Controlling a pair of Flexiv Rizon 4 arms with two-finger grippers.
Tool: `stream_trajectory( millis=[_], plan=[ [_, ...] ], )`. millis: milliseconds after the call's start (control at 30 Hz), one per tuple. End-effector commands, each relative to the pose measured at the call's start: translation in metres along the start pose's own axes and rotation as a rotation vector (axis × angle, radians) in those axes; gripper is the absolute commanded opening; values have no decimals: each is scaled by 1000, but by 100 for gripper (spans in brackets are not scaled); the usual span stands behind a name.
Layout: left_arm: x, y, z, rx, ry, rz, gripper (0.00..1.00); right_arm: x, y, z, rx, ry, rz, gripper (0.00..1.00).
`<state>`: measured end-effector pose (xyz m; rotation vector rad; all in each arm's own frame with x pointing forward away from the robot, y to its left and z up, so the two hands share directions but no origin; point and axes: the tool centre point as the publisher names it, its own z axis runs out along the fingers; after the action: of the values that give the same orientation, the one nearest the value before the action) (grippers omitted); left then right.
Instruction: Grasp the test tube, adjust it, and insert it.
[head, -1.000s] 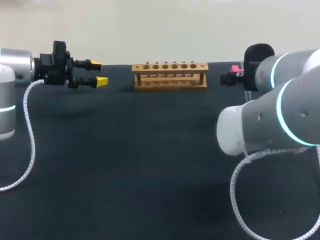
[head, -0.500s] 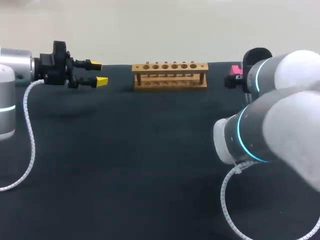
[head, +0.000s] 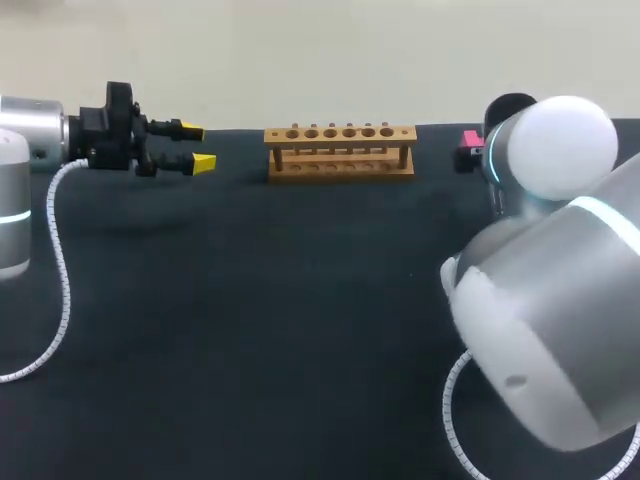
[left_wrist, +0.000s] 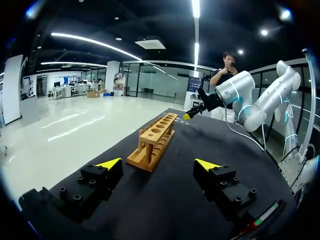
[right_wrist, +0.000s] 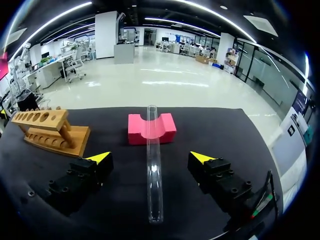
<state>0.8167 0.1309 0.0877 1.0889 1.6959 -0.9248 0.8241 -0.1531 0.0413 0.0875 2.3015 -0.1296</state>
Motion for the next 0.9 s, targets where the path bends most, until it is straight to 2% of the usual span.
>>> stream_trajectory(
  millis=[33,367,900],
  plan=[
    [1,-1,-1,-2,-4,3,100,0,2,5,39,-5,9,100],
    [1,-1,-1,-2,-4,3,100,2,4,8,-107,-12,-9,100],
    [1,-1,-1,-2,-4,3,100,3,-7,15,-199,-23,-23,100]
  ],
)
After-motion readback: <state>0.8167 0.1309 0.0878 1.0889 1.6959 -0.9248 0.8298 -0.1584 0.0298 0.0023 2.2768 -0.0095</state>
